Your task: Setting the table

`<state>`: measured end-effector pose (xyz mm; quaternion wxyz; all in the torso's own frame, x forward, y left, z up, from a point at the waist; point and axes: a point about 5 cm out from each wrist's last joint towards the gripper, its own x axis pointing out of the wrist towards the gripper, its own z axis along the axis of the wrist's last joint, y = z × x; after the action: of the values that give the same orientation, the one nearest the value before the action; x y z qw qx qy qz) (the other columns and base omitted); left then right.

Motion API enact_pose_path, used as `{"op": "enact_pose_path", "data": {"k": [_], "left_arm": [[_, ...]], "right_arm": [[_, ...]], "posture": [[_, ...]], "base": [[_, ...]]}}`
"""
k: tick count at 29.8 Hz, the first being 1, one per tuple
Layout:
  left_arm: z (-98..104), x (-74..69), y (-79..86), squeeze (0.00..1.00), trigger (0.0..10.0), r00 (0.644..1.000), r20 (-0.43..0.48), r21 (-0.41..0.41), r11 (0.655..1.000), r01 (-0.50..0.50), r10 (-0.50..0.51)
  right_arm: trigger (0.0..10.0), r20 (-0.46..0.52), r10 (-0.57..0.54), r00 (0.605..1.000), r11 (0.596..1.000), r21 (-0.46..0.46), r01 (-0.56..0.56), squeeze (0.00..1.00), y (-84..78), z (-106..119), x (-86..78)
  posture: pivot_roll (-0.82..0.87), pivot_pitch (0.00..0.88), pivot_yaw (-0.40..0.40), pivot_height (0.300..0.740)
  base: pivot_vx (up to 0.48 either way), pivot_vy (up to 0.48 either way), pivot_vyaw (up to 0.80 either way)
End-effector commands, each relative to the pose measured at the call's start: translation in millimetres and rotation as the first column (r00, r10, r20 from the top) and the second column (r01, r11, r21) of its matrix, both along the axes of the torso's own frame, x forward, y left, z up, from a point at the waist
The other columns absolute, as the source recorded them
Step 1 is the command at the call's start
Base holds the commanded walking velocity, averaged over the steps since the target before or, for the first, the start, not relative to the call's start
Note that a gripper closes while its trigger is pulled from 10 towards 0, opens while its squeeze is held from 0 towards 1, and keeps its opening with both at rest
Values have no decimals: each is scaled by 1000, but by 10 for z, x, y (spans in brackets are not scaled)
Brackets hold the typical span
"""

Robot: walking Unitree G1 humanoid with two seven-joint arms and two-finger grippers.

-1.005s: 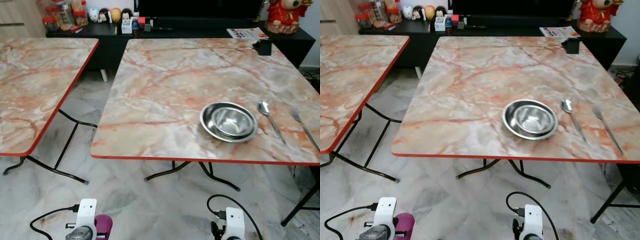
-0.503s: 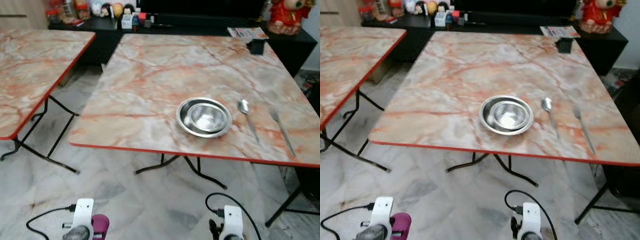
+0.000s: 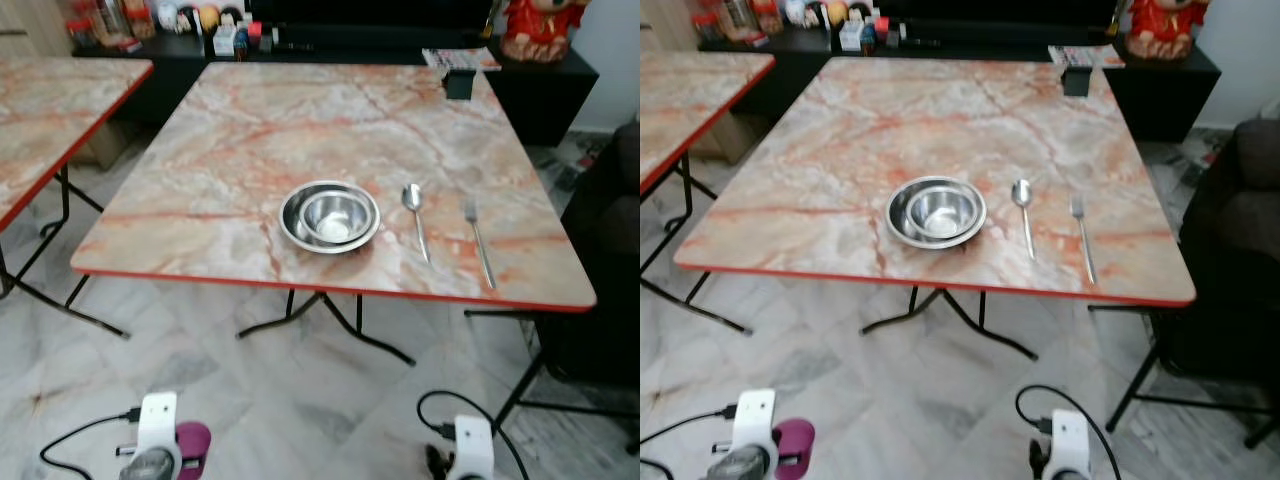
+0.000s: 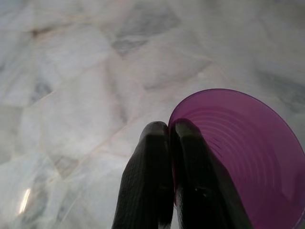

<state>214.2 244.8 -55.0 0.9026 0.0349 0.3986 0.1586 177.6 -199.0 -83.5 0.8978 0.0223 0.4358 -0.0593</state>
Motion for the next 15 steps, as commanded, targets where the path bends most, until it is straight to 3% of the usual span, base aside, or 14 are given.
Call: {"op": "enact_pose_path", "data": {"k": [1,3,4,6,7,10,13,14,15], "left_arm": [[72,-12,214,0,10000,996,25,78,993,-85,83],[137,-2,343,0,10000,989,53,131,981,-145,139],[237,20,506,0,10000,977,90,213,955,-209,194],[361,47,674,0,10000,959,140,290,916,-277,246],[527,87,863,0,10000,933,209,363,863,-352,293],[839,177,1124,0,10000,879,344,437,772,-462,331],[1188,323,1287,0,10000,845,460,519,689,-506,274],[1469,441,1362,0,10000,792,564,524,641,-561,232],[1577,483,1382,0,10000,771,601,525,623,-580,212]], "right_arm": [[10000,-10,9,1000,1000,12,-9,0,53,-15,-13],[10000,-10,10,1000,1000,13,-10,0,55,-15,-11],[10000,-10,13,1000,1000,13,-13,0,58,-15,-10],[10000,-11,15,1000,1000,13,-15,0,58,-15,-10],[10000,-11,16,1000,1000,13,-16,0,58,-16,-11],[10000,-11,20,1000,1000,12,-20,0,59,-15,-9],[10000,-12,20,1000,1000,12,-20,0,57,-14,-6],[10000,-11,23,1000,1000,11,-23,0,56,-12,-2],[10000,-11,24,1000,1000,11,-24,0,55,-10,0]], "posture": [[12,121,-14,740],[16,122,-18,740],[19,124,-19,740],[22,124,-20,740],[22,123,-21,740],[26,124,-24,740],[29,123,-26,740],[29,123,-27,740],[29,123,-28,740]], "base": [[0,0,0],[0,0,0],[0,0,0],[0,0,0],[0,0,0],[0,0,0],[0,0,0],[0,0,0],[0,0,0]]}}
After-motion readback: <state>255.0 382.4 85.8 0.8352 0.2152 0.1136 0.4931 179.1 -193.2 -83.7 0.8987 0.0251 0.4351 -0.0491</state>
